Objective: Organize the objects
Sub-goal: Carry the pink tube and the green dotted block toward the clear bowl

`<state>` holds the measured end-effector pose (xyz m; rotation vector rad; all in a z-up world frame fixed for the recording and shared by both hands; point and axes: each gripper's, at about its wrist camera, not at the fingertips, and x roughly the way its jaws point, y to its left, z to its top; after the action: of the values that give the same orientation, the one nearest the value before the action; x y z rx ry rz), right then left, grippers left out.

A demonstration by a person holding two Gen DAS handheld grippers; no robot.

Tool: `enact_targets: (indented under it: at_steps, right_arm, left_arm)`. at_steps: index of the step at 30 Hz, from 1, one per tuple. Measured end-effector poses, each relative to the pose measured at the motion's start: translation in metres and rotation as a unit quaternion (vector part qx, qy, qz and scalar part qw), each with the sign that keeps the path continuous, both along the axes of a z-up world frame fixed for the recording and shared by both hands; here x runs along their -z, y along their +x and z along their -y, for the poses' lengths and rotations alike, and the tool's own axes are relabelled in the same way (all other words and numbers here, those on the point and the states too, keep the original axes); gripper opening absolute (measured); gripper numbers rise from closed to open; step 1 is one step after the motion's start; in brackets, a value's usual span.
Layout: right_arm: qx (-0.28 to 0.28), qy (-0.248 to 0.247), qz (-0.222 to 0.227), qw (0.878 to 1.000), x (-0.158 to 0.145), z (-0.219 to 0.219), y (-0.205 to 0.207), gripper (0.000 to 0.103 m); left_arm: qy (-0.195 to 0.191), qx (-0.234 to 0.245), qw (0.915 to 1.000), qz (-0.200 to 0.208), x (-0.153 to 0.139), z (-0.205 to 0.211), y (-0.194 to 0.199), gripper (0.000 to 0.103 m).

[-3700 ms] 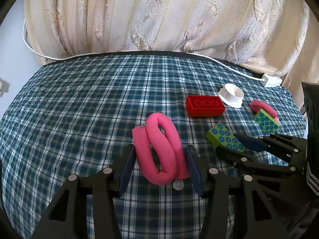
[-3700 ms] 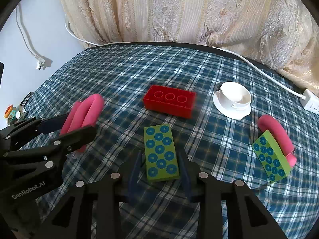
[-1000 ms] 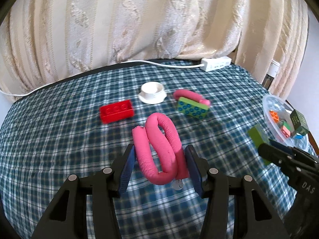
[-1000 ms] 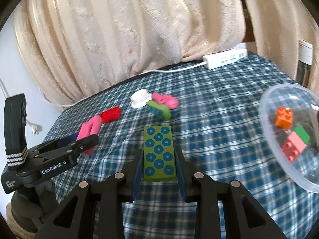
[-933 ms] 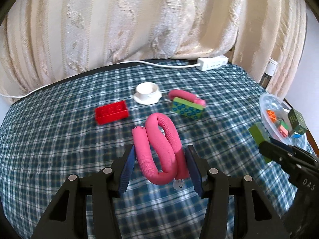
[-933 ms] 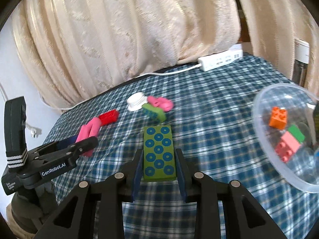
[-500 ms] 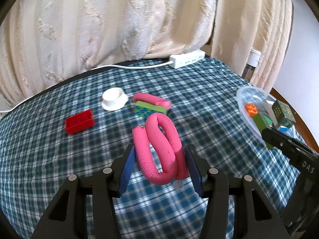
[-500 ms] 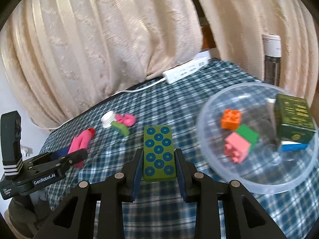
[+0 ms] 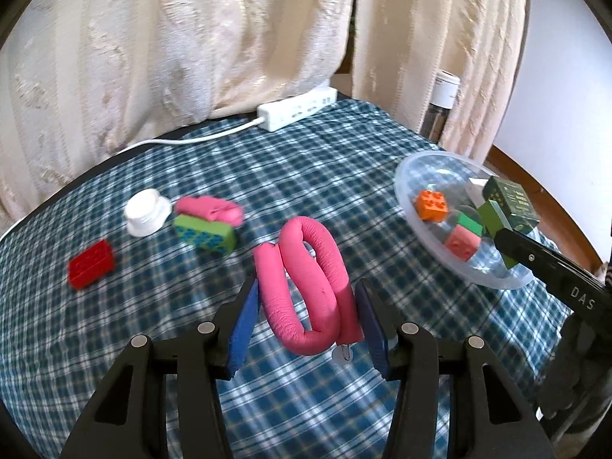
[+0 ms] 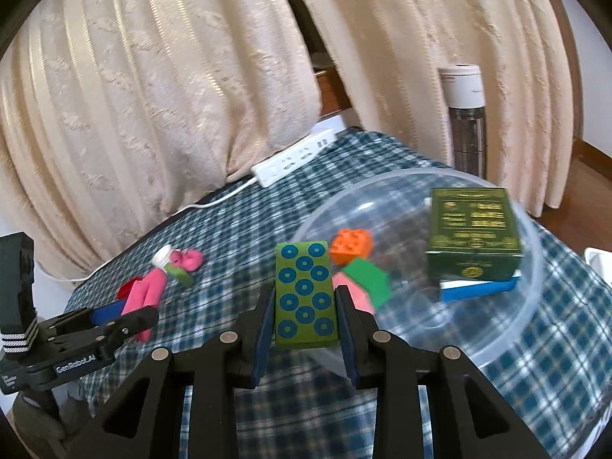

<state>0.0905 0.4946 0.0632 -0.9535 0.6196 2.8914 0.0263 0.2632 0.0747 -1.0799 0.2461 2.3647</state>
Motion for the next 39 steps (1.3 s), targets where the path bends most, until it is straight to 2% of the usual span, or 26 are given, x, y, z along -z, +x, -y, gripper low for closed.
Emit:
enact_targets:
  at_steps: [15, 35, 39]
  right_arm:
    - [0.017, 0.019, 0.031, 0.999, 0.015, -0.029, 0.0, 0.033]
    - [0.014, 0.011, 0.041, 0.999, 0.026, -0.033, -0.004, 0.034]
    - [0.013, 0.01, 0.039, 0.999, 0.025, -0.035, -0.004, 0.037]
  left_arm:
    - [-0.002, 0.036, 0.9993, 0.008, 0.002, -0.04, -0.007, 0.052]
    - [0.005, 0.072, 0.9974, 0.011, 0.0, -0.079, -0.013, 0.052]
    - [0.012, 0.082, 0.9965, 0.01, -0.002, -0.091, -0.016, 0.052]
